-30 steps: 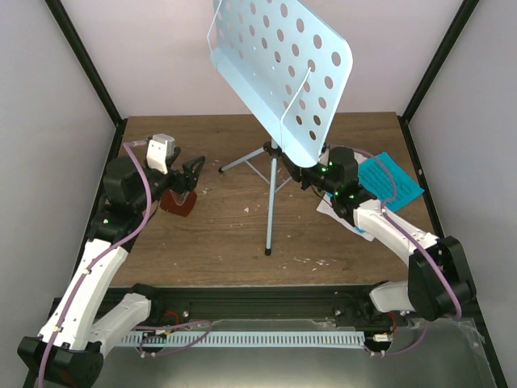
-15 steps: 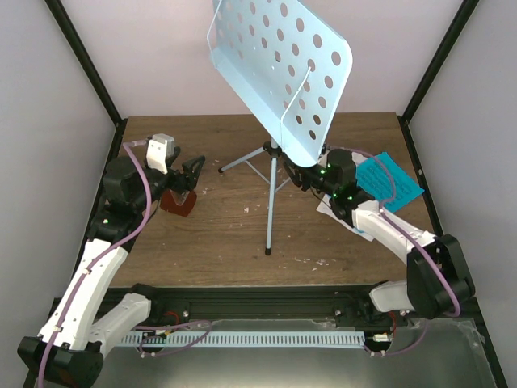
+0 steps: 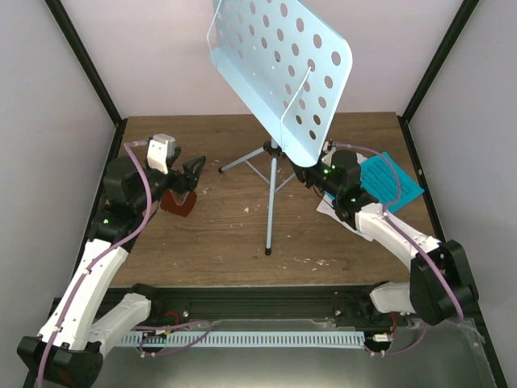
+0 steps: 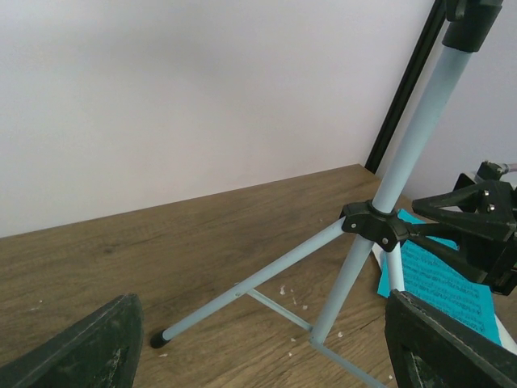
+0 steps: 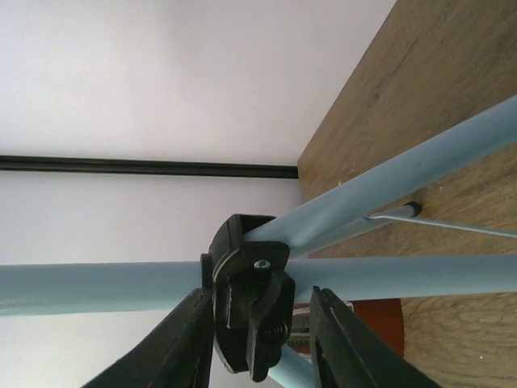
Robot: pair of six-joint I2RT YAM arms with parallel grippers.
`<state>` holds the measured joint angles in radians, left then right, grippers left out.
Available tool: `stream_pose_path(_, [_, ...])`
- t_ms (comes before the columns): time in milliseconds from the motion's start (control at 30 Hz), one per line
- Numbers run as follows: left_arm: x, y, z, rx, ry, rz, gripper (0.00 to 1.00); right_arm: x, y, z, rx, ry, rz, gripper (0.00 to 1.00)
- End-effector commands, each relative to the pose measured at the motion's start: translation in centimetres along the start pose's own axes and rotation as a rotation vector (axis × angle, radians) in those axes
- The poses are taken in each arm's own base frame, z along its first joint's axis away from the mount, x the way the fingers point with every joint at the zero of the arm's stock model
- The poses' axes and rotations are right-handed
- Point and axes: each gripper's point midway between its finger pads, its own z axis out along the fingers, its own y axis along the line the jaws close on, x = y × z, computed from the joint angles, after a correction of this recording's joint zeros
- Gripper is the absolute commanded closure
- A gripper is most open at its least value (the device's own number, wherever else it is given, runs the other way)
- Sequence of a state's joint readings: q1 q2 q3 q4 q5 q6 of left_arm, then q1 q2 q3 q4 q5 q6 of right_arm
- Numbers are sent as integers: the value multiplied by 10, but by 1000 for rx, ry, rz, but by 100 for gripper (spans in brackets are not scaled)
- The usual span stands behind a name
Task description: Pack up the instrument practice props
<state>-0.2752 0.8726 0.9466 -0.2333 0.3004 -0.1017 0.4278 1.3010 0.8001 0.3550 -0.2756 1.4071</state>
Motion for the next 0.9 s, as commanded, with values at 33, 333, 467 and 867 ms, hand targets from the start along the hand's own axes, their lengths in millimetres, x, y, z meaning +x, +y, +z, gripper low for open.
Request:
stream_pose_path(33, [0,-4,0,19,-6,1,17,10,1,10,-36,74,12,67])
stream_pose_path(333, [0,-4,0,21,-6,1,17,11,-2,12,-38,81,-16,93])
stream_pose_path(467, [0,-5,0,22,-7,2,17,7,-8,8,-26,45,-77,99])
stream_pose_path(867, [3,-4,2,22,0,-2,17,-12,-33,0,-47,-159,-679,99])
